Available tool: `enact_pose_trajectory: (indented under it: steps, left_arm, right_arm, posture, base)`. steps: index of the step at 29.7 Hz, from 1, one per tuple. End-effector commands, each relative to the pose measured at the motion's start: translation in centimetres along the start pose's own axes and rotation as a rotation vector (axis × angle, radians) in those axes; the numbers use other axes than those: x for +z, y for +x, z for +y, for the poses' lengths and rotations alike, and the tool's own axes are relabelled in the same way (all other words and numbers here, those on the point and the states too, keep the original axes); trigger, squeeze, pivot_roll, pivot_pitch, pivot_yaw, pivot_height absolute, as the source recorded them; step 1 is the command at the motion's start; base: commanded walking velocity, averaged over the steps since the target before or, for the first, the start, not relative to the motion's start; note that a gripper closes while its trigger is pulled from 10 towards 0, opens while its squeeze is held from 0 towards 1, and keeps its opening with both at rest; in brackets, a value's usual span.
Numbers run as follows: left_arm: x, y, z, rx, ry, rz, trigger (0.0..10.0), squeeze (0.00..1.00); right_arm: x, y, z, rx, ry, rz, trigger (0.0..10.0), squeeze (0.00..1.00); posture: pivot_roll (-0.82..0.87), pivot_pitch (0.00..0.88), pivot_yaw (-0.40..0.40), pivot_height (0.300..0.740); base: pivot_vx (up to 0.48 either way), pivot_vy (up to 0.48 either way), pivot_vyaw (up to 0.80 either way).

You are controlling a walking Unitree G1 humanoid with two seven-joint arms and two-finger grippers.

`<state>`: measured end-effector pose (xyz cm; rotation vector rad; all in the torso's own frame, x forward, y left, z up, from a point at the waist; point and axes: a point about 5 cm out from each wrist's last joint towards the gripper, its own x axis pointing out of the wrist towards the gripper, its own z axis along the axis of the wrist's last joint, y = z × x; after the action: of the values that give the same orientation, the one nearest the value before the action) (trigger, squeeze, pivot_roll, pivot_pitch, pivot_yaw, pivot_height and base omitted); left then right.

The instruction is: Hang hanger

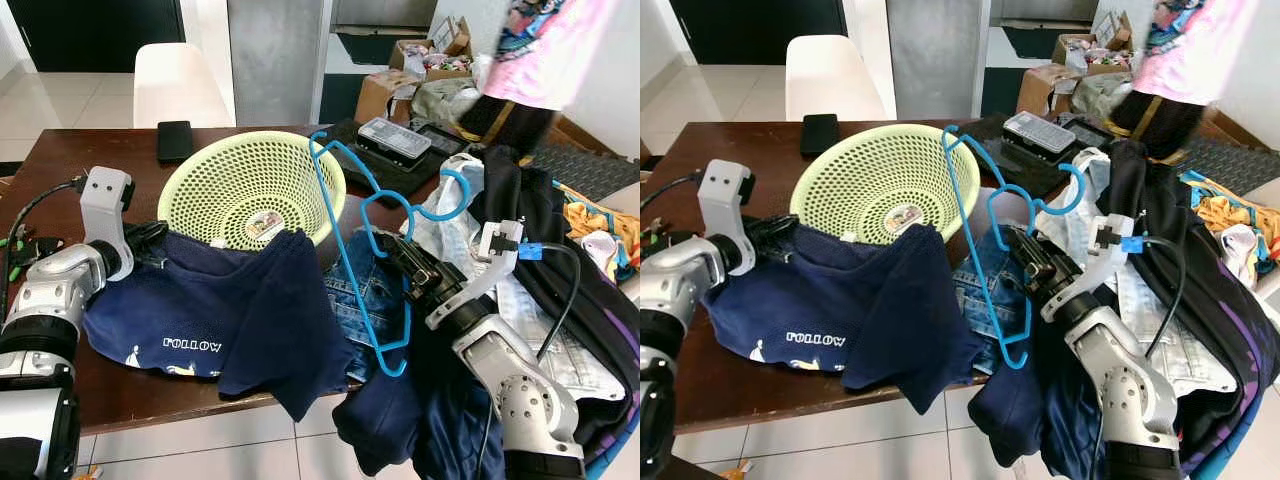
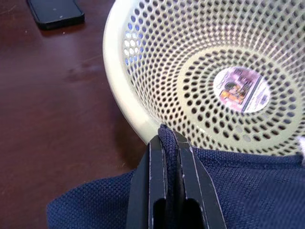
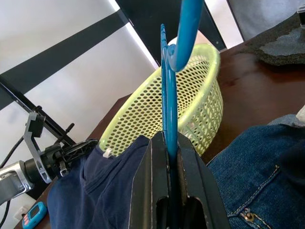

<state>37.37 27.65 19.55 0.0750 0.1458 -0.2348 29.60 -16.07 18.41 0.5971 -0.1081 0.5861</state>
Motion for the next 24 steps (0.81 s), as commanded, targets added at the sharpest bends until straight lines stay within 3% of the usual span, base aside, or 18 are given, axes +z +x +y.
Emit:
enact_pose_trajectory:
  steps: [1,2,3,4,5,6,7,8,9,12,15,17,20,24]
  left_arm:
    - [-0.4,0.4,-0.6,-0.018,-0.026,0.014,0.0,0.00]
    - [1.4,0.3,-1.1,-0.101,-0.044,-0.065,0.0,0.00]
    - [1.4,0.3,-1.1,-0.101,-0.044,-0.065,0.0,0.00]
    - [3.4,-0.1,-1.9,-0.204,-0.059,-0.156,0.0,0.00]
    - [3.4,-0.1,-1.9,-0.204,-0.059,-0.156,0.0,0.00]
    - [5.5,-1.0,-3.0,-0.333,-0.081,-0.244,0.0,0.00]
    - [5.5,-1.0,-3.0,-0.333,-0.081,-0.244,0.0,0.00]
    - [7.5,-2.6,-4.4,-0.495,-0.057,-0.316,0.0,0.00]
    - [7.5,-2.6,-4.4,-0.495,-0.057,-0.316,0.0,0.00]
    - [10.5,-7.0,-7.4,-0.832,0.002,-0.417,0.0,0.00]
    - [11.0,-7.9,-7.8,-0.887,0.010,-0.439,0.0,0.00]
    - [13.0,-10.0,-9.0,-1.008,0.035,-0.526,0.0,0.00]
    - [14.0,-11.1,-9.7,-1.049,0.072,-0.572,0.0,0.00]
    - [14.1,-11.4,-10.0,-1.048,0.091,-0.574,0.5,0.00]
  right_arm:
    - [0.2,-0.2,-0.1,0.002,-0.004,-0.002,10.0,0.00]
    - [0.2,-0.1,-0.1,0.002,-0.003,-0.005,10.0,0.00]
    - [0.2,-0.1,-0.1,0.002,-0.003,-0.005,10.0,0.00]
    - [0.2,0.0,-0.1,0.001,-0.001,-0.009,10.0,0.00]
    - [0.2,0.0,-0.1,0.001,-0.001,-0.009,10.0,0.00]
    - [0.2,0.1,-0.1,0.002,0.003,-0.014,10.0,0.00]
    - [0.2,0.1,-0.1,0.002,0.003,-0.014,10.0,0.00]
    - [0.1,0.2,-0.2,0.003,0.010,-0.020,10.0,0.00]
    - [0.1,0.2,-0.2,0.003,0.010,-0.020,10.0,0.00]
    - [-0.1,0.6,-0.2,0.010,0.030,-0.033,10.0,0.00]
    - [-0.1,0.7,-0.2,0.013,0.033,-0.035,10.0,0.00]
    - [0.0,0.9,-0.4,0.026,0.060,-0.057,10.0,0.00]
    - [0.2,1.0,-0.5,0.039,0.099,-0.094,10.0,0.00]
    - [0.5,0.9,-0.5,0.047,0.125,-0.124,10.0,0.00]
  posture:
    - [-0.01,0.132,-0.050,0.740]
    - [-0.01,0.125,-0.044,0.740]
    - [-0.01,0.125,-0.044,0.740]
    - [0.00,0.122,-0.042,0.740]
    - [0.00,0.122,-0.042,0.740]
    - [0.01,0.119,-0.039,0.740]
    - [0.01,0.119,-0.039,0.740]
    - [0.02,0.111,-0.037,0.740]
    - [0.02,0.111,-0.037,0.740]
    - [0.04,0.096,-0.033,0.740]
    - [0.04,0.096,-0.033,0.740]
    - [0.06,0.077,-0.028,0.740]
    - [0.07,0.062,-0.023,0.740]
    - [0.07,0.061,-0.023,0.740]
  base:
    - [0.000,0.000,0.00]
    - [0.000,0.000,0.00]
    - [0.000,0.000,0.00]
    - [0.000,0.000,0.00]
    - [0.000,0.000,0.00]
    - [0.000,0.000,0.00]
    - [0.000,0.000,0.00]
    - [0.000,0.000,0.00]
    - [0.000,0.000,0.00]
    - [0.000,0.000,0.00]
    - [0.000,0.000,0.00]
    - [0.000,0.000,0.00]
    - [0.000,0.000,0.00]
    - [0.000,0.000,0.00]
